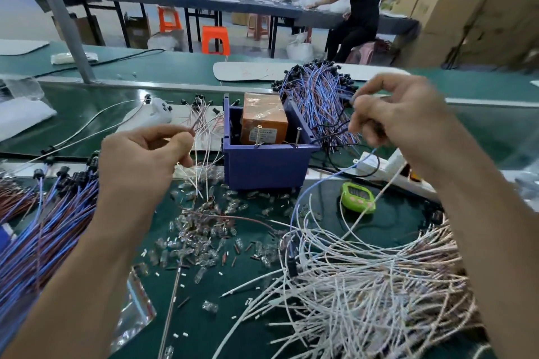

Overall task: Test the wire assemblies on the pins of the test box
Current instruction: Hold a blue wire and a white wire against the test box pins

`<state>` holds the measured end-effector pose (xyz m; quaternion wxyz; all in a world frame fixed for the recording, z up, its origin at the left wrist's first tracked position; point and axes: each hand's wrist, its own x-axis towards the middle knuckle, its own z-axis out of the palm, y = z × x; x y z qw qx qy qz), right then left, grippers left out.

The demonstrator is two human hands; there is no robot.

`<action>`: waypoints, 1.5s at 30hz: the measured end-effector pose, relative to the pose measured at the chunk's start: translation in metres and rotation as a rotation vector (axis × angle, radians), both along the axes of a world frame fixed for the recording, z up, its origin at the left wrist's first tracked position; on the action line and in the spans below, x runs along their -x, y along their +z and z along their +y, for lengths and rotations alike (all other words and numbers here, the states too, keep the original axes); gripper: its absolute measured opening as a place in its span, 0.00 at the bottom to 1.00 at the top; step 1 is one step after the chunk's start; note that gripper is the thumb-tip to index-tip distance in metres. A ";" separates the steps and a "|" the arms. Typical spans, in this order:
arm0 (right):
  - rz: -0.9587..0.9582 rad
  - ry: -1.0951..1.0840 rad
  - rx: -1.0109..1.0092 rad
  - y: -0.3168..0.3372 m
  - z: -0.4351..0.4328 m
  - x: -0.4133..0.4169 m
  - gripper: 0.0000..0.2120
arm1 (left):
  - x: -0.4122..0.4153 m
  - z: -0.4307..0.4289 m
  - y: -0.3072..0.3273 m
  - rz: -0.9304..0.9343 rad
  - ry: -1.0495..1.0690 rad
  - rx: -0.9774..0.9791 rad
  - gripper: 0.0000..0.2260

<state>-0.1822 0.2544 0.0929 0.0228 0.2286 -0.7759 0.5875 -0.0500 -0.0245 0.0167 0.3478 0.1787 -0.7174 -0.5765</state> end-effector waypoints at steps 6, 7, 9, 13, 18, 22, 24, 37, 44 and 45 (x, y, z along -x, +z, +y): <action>0.065 -0.048 -0.145 -0.031 -0.004 0.012 0.06 | 0.014 0.008 0.009 -0.185 0.026 0.357 0.11; 0.078 -0.062 -0.177 -0.037 -0.004 0.014 0.06 | 0.017 0.010 0.010 -0.209 0.023 0.395 0.12; 0.117 -0.092 -0.248 -0.047 -0.003 0.018 0.06 | 0.024 0.011 0.012 -0.233 0.005 0.456 0.14; 0.162 -0.123 -0.270 -0.056 -0.003 0.026 0.08 | 0.035 0.010 0.010 -0.206 -0.008 0.487 0.16; 0.169 -0.125 -0.197 -0.062 0.002 0.035 0.07 | 0.044 0.010 0.001 -0.177 -0.003 0.490 0.14; 0.127 -0.077 -0.141 -0.063 0.004 0.040 0.07 | 0.049 0.010 -0.003 -0.197 0.020 0.502 0.11; 0.099 -0.027 -0.094 -0.060 0.007 0.042 0.07 | 0.047 0.009 -0.001 -0.202 0.024 0.491 0.10; 0.036 0.034 0.093 -0.033 -0.001 0.028 0.08 | 0.027 -0.028 0.023 0.086 -0.008 0.047 0.03; 0.059 0.101 0.175 0.002 -0.005 0.020 0.06 | 0.020 -0.041 0.035 0.160 -0.032 -0.042 0.03; 0.064 0.094 0.150 0.002 -0.005 0.020 0.06 | 0.020 -0.039 0.034 0.147 -0.057 -0.022 0.03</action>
